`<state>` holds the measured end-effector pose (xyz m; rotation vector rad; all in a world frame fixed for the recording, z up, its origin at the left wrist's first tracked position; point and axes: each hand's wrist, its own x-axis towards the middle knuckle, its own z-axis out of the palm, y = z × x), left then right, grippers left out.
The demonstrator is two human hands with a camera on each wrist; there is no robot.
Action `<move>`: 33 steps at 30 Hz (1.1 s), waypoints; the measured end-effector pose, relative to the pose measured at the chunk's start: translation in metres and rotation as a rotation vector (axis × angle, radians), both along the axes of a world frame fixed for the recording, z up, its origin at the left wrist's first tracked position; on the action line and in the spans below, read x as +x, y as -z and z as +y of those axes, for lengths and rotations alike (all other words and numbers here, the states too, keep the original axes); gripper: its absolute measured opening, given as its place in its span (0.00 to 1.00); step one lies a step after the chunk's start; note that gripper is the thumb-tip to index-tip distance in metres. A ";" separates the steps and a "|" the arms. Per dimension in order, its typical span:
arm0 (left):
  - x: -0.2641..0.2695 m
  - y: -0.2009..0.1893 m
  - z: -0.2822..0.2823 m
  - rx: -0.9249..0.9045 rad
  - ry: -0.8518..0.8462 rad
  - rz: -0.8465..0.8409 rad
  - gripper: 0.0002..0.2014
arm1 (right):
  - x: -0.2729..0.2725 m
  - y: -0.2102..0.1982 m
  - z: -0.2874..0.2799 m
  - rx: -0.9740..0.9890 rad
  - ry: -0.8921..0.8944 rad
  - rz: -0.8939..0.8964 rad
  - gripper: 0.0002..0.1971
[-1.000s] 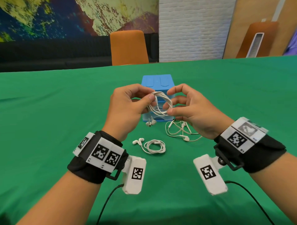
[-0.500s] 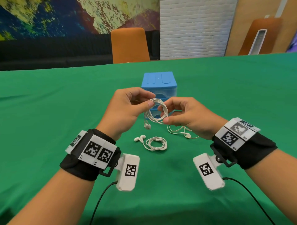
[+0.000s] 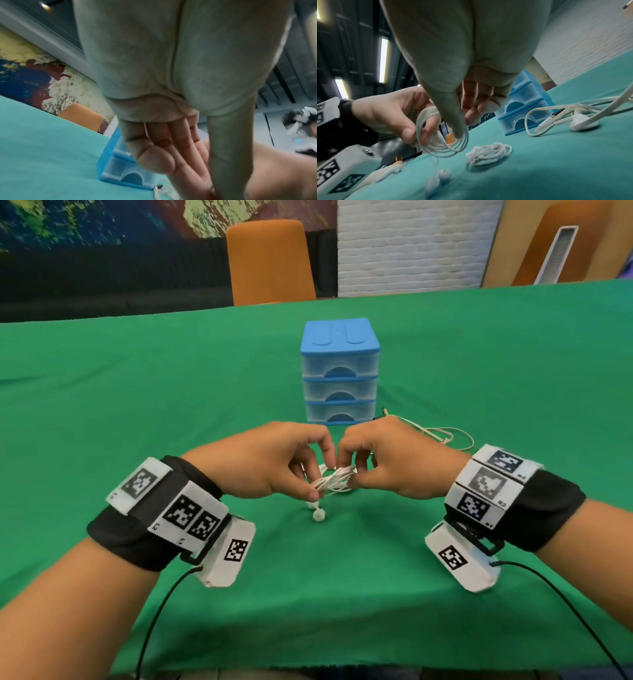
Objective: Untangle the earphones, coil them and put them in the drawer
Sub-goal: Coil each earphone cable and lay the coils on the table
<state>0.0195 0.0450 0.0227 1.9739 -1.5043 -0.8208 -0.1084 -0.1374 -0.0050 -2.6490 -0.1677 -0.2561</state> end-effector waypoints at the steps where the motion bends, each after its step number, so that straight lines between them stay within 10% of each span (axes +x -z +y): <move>1: -0.001 0.003 0.000 0.031 0.023 -0.027 0.18 | 0.000 0.000 0.002 -0.064 -0.038 0.010 0.07; 13: -0.010 0.011 0.006 0.202 0.160 0.035 0.10 | -0.009 -0.001 0.015 -0.296 -0.221 0.285 0.06; 22: -0.002 -0.001 0.003 -0.029 -0.053 -0.125 0.06 | -0.011 -0.011 0.016 -0.220 -0.219 0.323 0.14; 33: 0.013 -0.008 -0.029 -0.148 -0.146 -0.260 0.05 | 0.005 -0.037 -0.057 -0.061 0.238 0.110 0.07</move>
